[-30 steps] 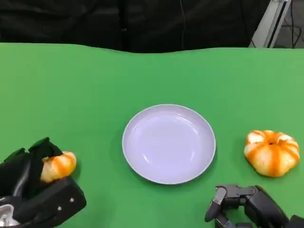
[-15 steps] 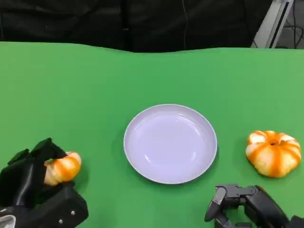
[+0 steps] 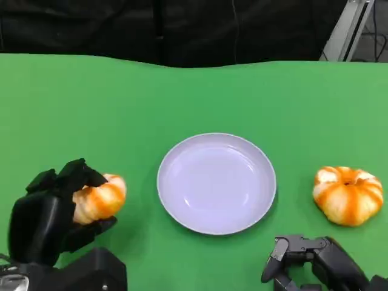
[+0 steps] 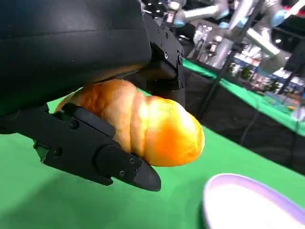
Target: Grasp the bread from the table and place it into the plate.
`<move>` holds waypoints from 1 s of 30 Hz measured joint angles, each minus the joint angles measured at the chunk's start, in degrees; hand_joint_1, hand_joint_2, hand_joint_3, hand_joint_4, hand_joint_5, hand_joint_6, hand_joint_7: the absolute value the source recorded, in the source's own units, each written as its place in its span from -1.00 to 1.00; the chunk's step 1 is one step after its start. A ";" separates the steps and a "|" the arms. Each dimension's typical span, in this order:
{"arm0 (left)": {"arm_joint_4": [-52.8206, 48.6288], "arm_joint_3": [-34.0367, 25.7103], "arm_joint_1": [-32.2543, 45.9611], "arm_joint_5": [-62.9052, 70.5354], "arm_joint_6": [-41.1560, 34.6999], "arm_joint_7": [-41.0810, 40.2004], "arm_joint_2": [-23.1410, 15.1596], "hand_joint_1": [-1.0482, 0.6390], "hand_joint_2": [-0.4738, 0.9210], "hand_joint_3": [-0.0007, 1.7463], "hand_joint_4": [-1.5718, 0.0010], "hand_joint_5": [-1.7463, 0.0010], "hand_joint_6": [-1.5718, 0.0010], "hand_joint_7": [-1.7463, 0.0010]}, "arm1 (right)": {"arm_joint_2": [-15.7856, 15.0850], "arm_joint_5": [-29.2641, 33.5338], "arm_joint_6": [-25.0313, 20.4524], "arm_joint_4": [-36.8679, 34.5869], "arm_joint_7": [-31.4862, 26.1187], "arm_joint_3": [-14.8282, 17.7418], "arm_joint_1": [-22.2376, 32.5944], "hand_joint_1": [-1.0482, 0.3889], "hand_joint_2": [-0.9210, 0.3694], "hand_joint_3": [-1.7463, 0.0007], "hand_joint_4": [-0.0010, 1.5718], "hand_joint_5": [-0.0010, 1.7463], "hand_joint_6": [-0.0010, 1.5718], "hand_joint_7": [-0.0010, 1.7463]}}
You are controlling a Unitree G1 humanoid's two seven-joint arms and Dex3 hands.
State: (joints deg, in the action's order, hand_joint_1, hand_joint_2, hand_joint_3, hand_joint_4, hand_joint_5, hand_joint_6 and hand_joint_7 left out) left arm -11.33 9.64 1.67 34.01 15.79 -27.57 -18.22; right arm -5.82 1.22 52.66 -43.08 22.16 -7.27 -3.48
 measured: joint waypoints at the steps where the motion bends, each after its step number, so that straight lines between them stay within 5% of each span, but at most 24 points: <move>1: 1.37 0.04 0.56 0.47 0.00 0.12 0.13 0.16 0.87 -1.00 0.20 -1.00 0.43 -1.00 | 0.00 -0.01 0.00 -0.04 0.00 0.01 0.01 0.26 -0.57 -0.03 0.05 0.68 0.11 0.26; 14: 12.45 1.92 1.76 4.08 0.36 3.44 1.98 0.16 0.90 -0.99 0.19 -1.00 0.43 -1.00 | 0.07 -0.05 -0.20 0.01 0.00 0.00 0.04 0.29 -0.58 -0.03 0.05 0.67 0.11 0.26; 30: 1.50 8.31 -11.91 0.12 2.90 12.54 8.26 0.15 0.85 -0.99 0.20 -1.00 0.32 -0.85 | 0.68 0.21 -0.10 0.23 -0.84 -0.25 0.35 0.28 -0.60 -0.03 0.05 0.66 0.12 0.28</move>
State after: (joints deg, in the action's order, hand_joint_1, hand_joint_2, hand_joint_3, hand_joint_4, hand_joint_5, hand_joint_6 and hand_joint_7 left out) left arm -9.83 17.96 -10.24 34.14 18.69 -15.03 -9.97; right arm -5.15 1.43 52.56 -42.86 21.31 -7.51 -3.13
